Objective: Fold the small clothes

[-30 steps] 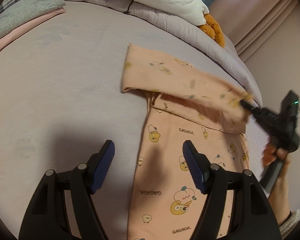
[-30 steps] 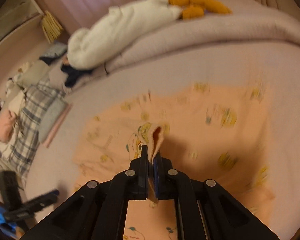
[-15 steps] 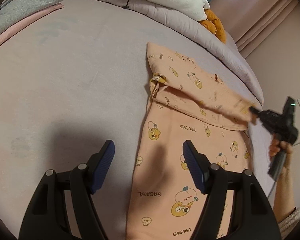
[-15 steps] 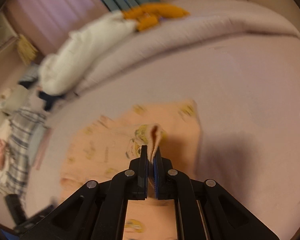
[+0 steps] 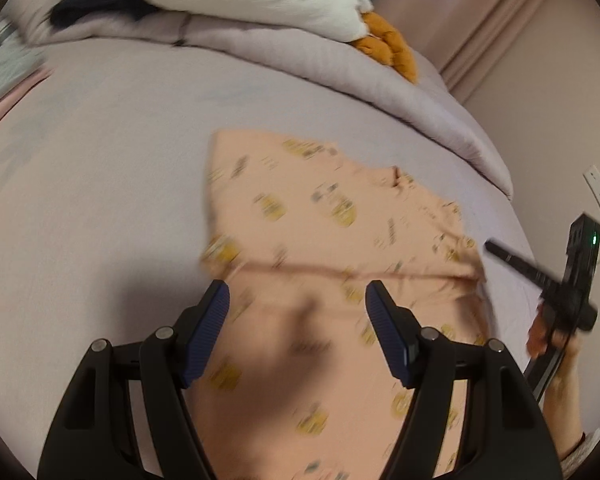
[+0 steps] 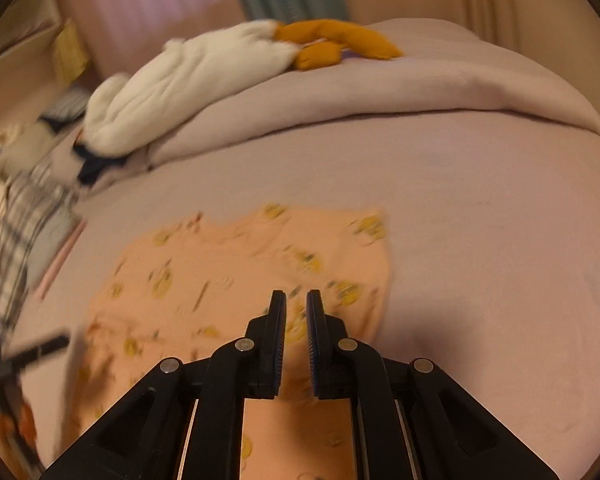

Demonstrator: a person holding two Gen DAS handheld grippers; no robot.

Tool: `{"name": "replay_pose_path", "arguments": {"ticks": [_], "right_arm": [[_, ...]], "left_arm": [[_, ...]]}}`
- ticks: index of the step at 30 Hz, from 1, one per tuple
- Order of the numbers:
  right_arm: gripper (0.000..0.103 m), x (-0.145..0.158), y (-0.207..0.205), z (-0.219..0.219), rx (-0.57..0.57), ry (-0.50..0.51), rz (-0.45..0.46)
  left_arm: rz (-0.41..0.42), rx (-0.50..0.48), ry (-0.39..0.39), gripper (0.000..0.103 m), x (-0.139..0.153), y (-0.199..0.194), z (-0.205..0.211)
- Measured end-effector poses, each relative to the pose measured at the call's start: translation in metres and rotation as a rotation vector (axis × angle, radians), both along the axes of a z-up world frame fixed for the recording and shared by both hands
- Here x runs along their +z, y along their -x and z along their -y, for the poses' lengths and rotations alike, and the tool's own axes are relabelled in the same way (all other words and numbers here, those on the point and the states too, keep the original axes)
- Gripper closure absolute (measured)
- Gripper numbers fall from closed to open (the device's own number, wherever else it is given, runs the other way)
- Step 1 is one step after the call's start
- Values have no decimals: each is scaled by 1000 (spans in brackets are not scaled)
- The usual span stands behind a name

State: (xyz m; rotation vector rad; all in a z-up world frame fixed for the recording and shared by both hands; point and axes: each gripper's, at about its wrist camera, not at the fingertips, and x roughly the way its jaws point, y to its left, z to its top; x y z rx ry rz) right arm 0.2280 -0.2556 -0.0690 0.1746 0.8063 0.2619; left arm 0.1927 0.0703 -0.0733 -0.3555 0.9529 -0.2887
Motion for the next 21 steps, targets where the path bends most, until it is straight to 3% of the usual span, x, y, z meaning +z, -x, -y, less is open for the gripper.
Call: {"name": "replay_pose_path", "arguments": {"ticks": [3, 10, 15, 21], "right_arm": [[95, -16, 0, -10, 32, 46, -33], [96, -45, 4, -1, 19, 85, -96], [95, -48, 7, -5, 18, 83, -91], [95, -31, 24, -1, 9, 21, -72]], "left_arm": [[-5, -22, 6, 34, -6, -22, 10], [-62, -19, -81, 41, -41, -45, 13], [-42, -44, -119, 40, -41, -43, 16], [-29, -21, -88, 40, -24, -18, 8]]}}
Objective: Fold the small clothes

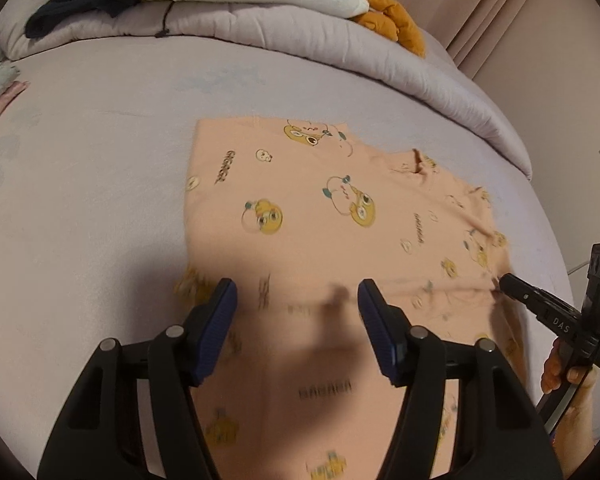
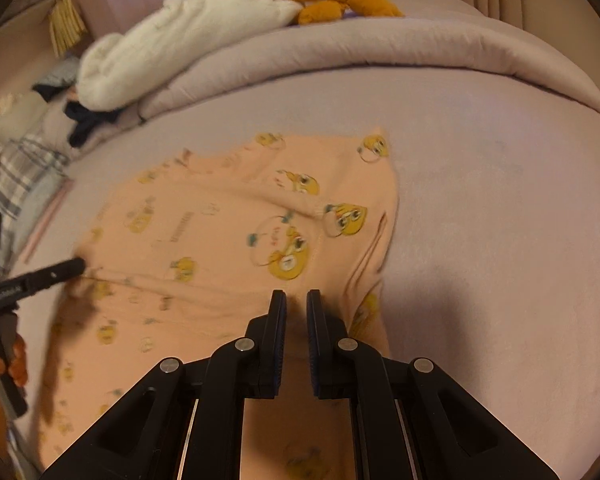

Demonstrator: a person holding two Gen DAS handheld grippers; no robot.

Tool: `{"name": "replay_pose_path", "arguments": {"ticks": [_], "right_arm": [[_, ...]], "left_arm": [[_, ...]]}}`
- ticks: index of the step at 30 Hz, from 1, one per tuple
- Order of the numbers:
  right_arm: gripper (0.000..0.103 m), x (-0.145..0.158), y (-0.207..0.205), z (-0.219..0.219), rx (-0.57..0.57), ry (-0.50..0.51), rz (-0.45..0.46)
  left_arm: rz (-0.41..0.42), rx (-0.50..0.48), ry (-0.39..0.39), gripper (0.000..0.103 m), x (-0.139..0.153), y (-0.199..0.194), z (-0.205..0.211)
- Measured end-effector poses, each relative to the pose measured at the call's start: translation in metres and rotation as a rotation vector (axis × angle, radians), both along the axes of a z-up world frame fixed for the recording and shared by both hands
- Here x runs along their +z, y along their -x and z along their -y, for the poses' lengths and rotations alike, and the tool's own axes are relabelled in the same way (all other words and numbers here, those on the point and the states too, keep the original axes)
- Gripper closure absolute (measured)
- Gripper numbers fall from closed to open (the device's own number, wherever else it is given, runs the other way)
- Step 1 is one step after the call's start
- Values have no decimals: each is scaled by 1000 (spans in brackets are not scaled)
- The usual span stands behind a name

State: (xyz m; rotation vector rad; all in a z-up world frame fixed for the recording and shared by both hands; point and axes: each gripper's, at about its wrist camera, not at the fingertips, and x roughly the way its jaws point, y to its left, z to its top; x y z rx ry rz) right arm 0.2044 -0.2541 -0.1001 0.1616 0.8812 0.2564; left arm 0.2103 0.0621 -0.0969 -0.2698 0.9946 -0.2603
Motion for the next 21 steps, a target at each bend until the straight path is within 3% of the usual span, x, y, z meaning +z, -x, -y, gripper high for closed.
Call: {"name": "replay_pose_path", "arguments": {"ticks": [6, 10, 12, 16, 18, 21], "right_arm": [[86, 12, 44, 13, 1, -97, 29], [79, 9, 70, 16, -11, -117, 2], [67, 7, 83, 17, -13, -133, -14], [65, 4, 107, 18, -18, -145, -33], [57, 3, 113, 19, -20, -143, -44], [53, 0, 125, 23, -28, -155, -62]], "left_arm": [[0, 21, 41, 39, 6, 57, -15], [-11, 48, 24, 37, 3, 95, -24], [-22, 61, 20, 37, 0, 112, -28], [-35, 80, 14, 36, -3, 141, -36], [-35, 89, 25, 34, -3, 154, -40], [-33, 97, 39, 33, -3, 167, -43]]}}
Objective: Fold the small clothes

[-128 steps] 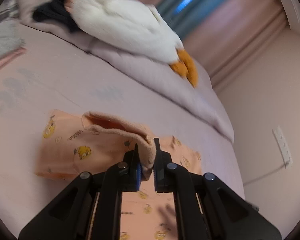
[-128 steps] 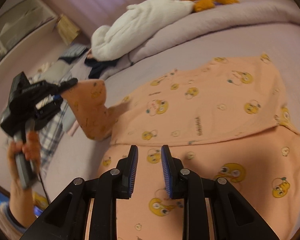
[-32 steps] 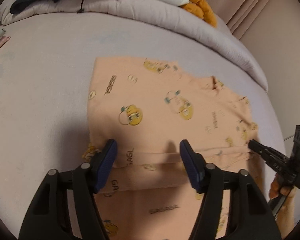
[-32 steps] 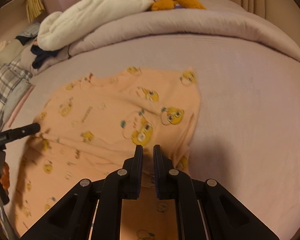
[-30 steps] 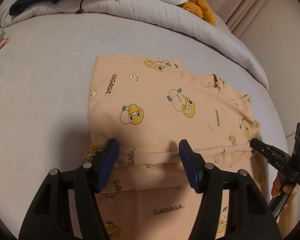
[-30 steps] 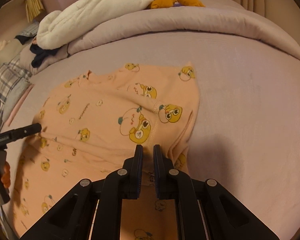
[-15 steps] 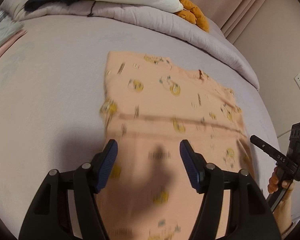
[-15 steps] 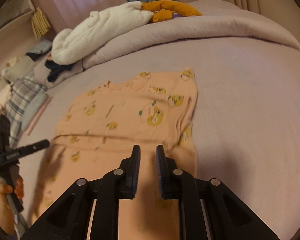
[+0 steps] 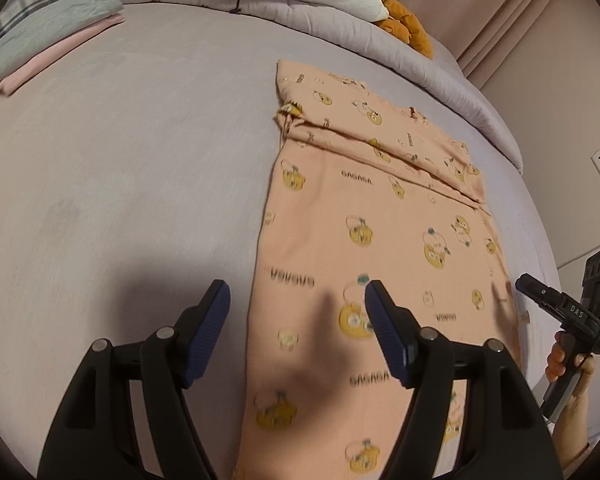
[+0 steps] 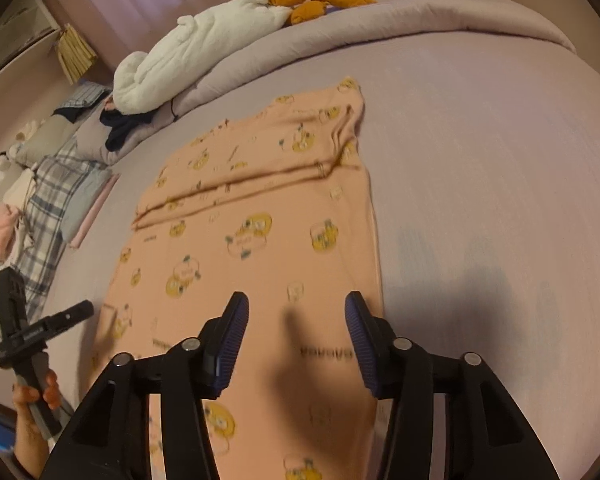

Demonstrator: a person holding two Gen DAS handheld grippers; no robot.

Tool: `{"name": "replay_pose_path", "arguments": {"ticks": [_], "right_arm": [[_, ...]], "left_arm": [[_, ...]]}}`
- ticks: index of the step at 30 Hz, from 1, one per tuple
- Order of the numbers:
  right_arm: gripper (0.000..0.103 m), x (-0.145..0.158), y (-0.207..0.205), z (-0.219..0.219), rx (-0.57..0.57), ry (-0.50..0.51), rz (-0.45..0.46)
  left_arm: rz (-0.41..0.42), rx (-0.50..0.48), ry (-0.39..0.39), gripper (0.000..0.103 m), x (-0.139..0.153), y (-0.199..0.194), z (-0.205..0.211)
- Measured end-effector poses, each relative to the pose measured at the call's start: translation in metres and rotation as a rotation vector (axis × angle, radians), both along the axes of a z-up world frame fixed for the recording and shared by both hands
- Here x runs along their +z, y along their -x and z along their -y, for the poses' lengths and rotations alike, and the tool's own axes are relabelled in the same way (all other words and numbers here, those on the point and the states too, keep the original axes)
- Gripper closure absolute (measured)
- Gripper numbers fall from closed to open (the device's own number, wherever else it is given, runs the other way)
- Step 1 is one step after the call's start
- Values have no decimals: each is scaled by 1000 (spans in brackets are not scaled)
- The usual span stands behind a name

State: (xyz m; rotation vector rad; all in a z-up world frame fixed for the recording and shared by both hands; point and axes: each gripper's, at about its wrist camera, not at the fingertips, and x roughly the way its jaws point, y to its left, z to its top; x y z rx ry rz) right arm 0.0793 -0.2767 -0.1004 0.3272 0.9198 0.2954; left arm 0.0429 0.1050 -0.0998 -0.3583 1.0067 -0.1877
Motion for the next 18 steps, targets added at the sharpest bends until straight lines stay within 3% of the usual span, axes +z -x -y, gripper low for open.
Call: {"name": "replay_pose_path", "arguments": {"ticks": [18], "right_arm": [[52, -11, 32, 18, -62, -59, -50]], "left_arm": [[-11, 20, 49, 32, -7, 28, -6]]}}
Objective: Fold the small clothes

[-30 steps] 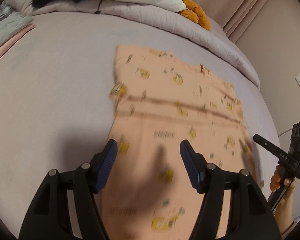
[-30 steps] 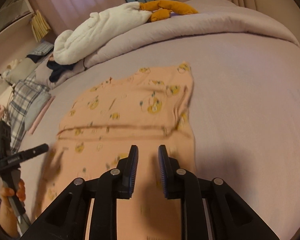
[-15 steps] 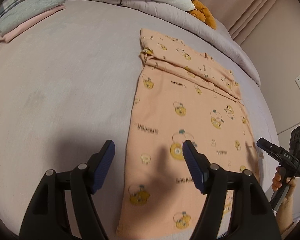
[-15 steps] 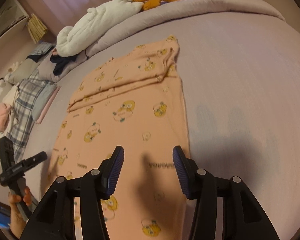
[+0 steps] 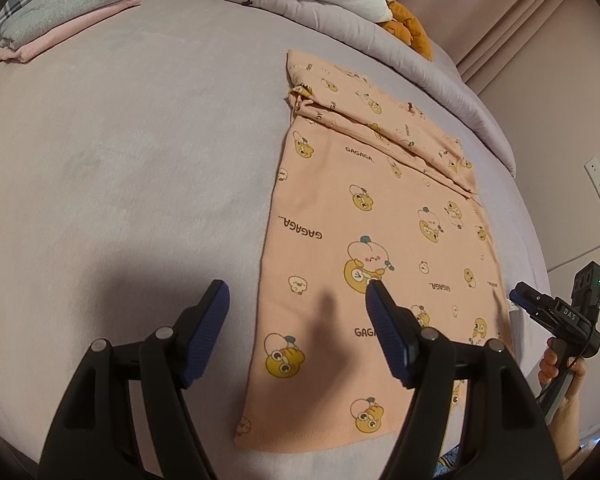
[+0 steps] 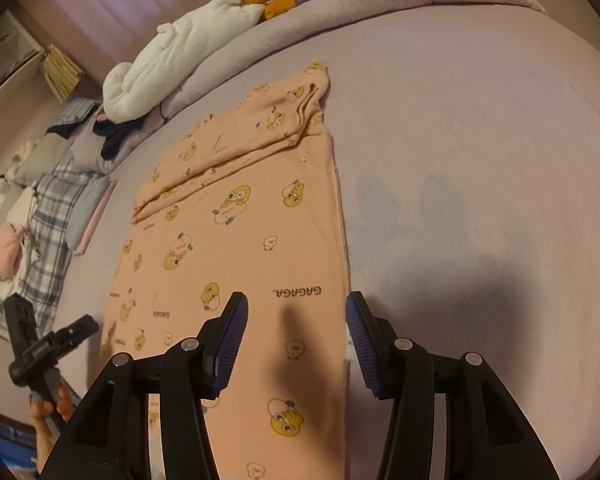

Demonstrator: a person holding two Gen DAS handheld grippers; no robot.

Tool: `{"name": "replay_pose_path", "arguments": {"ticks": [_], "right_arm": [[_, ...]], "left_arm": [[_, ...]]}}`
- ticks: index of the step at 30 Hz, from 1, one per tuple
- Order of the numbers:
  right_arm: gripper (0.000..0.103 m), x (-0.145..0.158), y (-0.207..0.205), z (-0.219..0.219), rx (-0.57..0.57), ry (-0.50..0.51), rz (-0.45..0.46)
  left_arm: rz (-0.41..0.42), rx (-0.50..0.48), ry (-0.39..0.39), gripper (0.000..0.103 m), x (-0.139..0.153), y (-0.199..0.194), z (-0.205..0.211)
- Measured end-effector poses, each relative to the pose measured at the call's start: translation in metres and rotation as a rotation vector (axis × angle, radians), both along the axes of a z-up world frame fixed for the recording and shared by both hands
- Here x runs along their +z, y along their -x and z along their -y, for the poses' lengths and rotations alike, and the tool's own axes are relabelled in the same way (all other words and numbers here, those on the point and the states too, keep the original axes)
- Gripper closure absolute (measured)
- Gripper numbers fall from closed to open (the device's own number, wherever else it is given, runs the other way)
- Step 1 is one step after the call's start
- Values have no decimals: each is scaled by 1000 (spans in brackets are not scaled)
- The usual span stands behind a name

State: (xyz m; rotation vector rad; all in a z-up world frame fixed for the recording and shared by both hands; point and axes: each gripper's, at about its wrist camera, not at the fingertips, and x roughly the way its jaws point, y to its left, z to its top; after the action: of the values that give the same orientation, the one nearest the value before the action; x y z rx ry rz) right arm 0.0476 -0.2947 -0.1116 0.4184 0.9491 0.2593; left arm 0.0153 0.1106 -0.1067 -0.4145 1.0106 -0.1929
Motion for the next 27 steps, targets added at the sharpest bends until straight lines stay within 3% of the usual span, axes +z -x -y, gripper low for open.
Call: {"name": "replay_pose_path", "arguments": {"ticks": [27], "right_arm": [[52, -13, 14, -4, 52, -18, -63]], "left_arm": [[-24, -62, 22, 32, -13, 2, 10]]}}
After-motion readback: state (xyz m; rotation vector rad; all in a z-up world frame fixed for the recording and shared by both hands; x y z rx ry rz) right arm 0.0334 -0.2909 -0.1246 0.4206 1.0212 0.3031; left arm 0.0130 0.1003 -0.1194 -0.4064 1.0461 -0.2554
